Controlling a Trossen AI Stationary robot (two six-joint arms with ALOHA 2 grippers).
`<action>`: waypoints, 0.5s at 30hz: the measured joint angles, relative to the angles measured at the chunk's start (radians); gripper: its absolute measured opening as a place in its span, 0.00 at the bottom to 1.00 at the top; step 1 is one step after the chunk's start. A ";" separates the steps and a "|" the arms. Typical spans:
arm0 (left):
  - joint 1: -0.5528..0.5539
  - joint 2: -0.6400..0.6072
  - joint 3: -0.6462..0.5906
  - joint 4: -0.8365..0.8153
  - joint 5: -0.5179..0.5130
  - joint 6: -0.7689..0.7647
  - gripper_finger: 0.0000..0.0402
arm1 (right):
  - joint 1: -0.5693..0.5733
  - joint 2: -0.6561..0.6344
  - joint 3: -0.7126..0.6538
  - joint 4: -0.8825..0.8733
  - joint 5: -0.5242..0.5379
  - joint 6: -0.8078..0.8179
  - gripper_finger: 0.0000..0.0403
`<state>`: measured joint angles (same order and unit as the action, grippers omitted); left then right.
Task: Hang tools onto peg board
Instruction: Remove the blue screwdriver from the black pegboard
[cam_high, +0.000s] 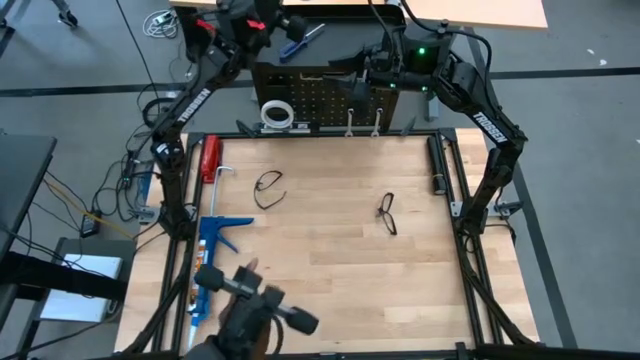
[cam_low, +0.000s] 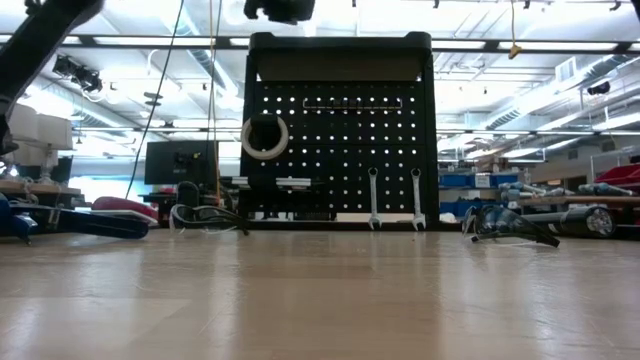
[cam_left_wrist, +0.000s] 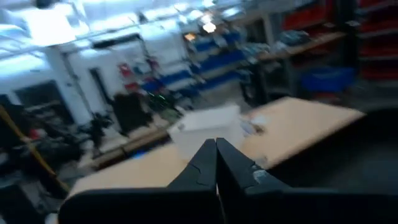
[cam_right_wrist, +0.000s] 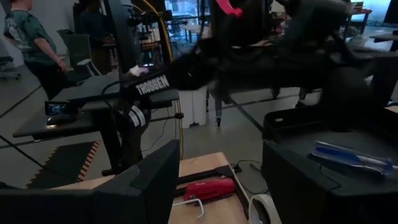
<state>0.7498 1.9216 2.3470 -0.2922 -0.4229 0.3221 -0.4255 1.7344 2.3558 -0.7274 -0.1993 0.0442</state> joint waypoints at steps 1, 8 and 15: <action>0.000 0.010 0.000 0.035 -0.013 0.003 0.00 | 0.000 0.000 0.000 -0.002 0.000 0.003 0.57; -0.005 0.079 0.003 0.169 -0.031 0.000 0.00 | 0.010 0.000 0.000 -0.007 -0.003 0.006 0.57; -0.011 0.156 0.002 0.215 -0.207 0.221 0.00 | 0.018 0.000 0.000 -0.008 -0.004 0.006 0.57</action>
<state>0.7383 2.0775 2.3486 -0.0776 -0.6300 0.5431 -0.4073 1.7348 2.3558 -0.7359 -0.2031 0.0505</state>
